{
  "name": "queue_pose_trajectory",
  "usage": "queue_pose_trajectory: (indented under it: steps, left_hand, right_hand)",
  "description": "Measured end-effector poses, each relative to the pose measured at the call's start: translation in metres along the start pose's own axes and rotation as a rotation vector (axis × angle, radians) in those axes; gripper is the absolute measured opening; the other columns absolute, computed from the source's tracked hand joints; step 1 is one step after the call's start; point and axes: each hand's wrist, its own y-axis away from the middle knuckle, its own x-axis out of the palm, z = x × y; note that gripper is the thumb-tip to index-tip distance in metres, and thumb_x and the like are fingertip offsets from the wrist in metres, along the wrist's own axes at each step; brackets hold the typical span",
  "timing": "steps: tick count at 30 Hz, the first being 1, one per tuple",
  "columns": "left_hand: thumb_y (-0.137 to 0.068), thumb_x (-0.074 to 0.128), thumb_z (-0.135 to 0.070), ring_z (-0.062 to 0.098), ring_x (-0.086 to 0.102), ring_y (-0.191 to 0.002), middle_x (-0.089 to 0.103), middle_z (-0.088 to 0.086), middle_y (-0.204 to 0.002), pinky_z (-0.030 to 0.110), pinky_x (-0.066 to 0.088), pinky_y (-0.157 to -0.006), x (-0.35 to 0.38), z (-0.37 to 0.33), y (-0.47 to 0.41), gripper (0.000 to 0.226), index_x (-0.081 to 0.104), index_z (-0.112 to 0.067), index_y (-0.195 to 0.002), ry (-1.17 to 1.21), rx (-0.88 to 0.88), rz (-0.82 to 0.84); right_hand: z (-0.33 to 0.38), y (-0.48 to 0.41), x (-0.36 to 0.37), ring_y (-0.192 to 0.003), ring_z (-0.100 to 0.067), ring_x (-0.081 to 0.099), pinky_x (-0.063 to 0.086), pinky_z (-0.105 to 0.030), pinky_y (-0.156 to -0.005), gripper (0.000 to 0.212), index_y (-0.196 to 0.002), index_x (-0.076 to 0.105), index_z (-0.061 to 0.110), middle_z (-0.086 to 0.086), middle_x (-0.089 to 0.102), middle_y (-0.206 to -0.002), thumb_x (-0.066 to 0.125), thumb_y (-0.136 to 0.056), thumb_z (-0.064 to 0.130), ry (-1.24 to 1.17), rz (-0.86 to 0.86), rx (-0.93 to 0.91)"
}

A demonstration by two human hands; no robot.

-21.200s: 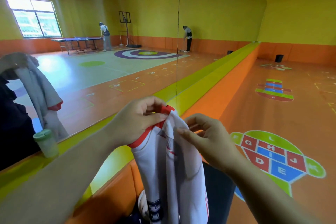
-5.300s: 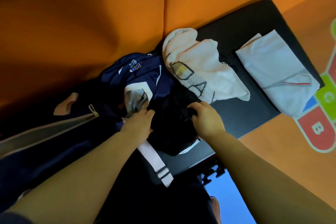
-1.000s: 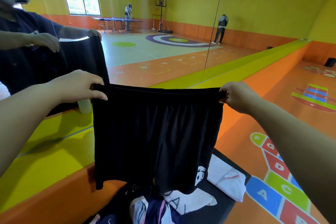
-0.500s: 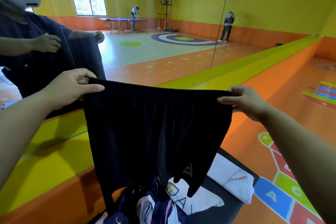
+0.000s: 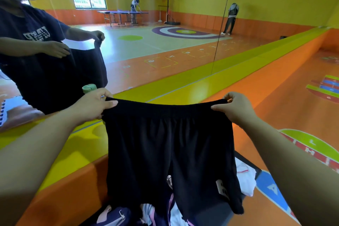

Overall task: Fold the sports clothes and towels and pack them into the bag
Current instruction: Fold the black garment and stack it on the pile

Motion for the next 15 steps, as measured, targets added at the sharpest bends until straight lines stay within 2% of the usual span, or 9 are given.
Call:
queue_pose_trajectory:
  steps: [3,5,7,10,13,15]
  left_hand:
    - [-0.084,0.068,-0.015,0.021,0.045,-0.055,0.056,0.003,-0.056,0.023,0.041,-0.044,0.013,-0.002,0.007,0.017,0.055,-0.008,-0.093,0.026,-0.023,-0.015]
    - [-0.083,0.07,-0.016,0.022,0.047,-0.054,0.06,0.011,-0.067,0.02,0.04,-0.039,0.024,-0.006,0.011,0.021,0.055,-0.007,-0.094,0.024,-0.031,-0.018]
    - [-0.081,0.072,-0.02,0.023,0.052,-0.059,0.064,0.017,-0.083,0.025,0.043,-0.044,0.037,-0.008,0.015,0.024,0.056,-0.01,-0.096,0.026,-0.034,-0.012]
    - [-0.08,0.074,-0.023,0.022,0.057,-0.06,0.064,0.011,-0.084,0.03,0.049,-0.053,0.057,-0.011,0.019,0.024,0.059,-0.014,-0.097,0.078,-0.043,0.026]
    - [-0.081,0.073,-0.02,0.026,0.061,-0.063,0.068,0.009,-0.081,0.039,0.054,-0.066,0.074,-0.014,0.023,0.02,0.062,-0.012,-0.095,0.157,-0.048,0.096]
    - [-0.082,0.071,-0.015,0.026,0.062,-0.065,0.068,0.007,-0.081,0.036,0.056,-0.064,0.082,-0.017,0.025,0.02,0.062,-0.008,-0.098,0.212,-0.048,0.145]
  right_hand:
    - [0.006,0.01,0.009,-0.069,-0.022,0.058,0.043,-0.028,-0.056,0.023,-0.082,0.055,0.012,-0.005,0.06,-0.076,0.075,-0.076,0.024,0.032,0.027,0.007]
    - [0.009,0.015,0.02,-0.072,-0.025,0.059,0.045,-0.031,-0.062,0.023,-0.078,0.054,0.012,-0.005,0.06,-0.073,0.074,-0.077,0.024,0.035,0.074,0.012]
    - [0.012,0.02,0.032,-0.071,-0.026,0.061,0.052,-0.039,-0.068,0.025,-0.076,0.054,0.012,-0.007,0.061,-0.071,0.076,-0.076,0.024,-0.012,0.124,0.028]
    - [0.019,0.028,0.05,-0.062,-0.024,0.06,0.055,-0.046,-0.064,0.021,-0.074,0.056,0.01,-0.009,0.061,-0.068,0.075,-0.077,0.018,-0.143,0.226,0.017]
    - [0.031,0.038,0.063,-0.052,-0.011,0.059,0.051,-0.027,-0.047,0.014,-0.085,0.057,0.003,-0.009,0.059,-0.069,0.069,-0.084,0.009,-0.278,0.332,-0.014]
    - [0.036,0.042,0.071,-0.054,-0.008,0.06,0.049,-0.022,-0.046,0.011,-0.085,0.057,0.004,-0.01,0.06,-0.072,0.067,-0.085,0.007,-0.342,0.382,-0.043]
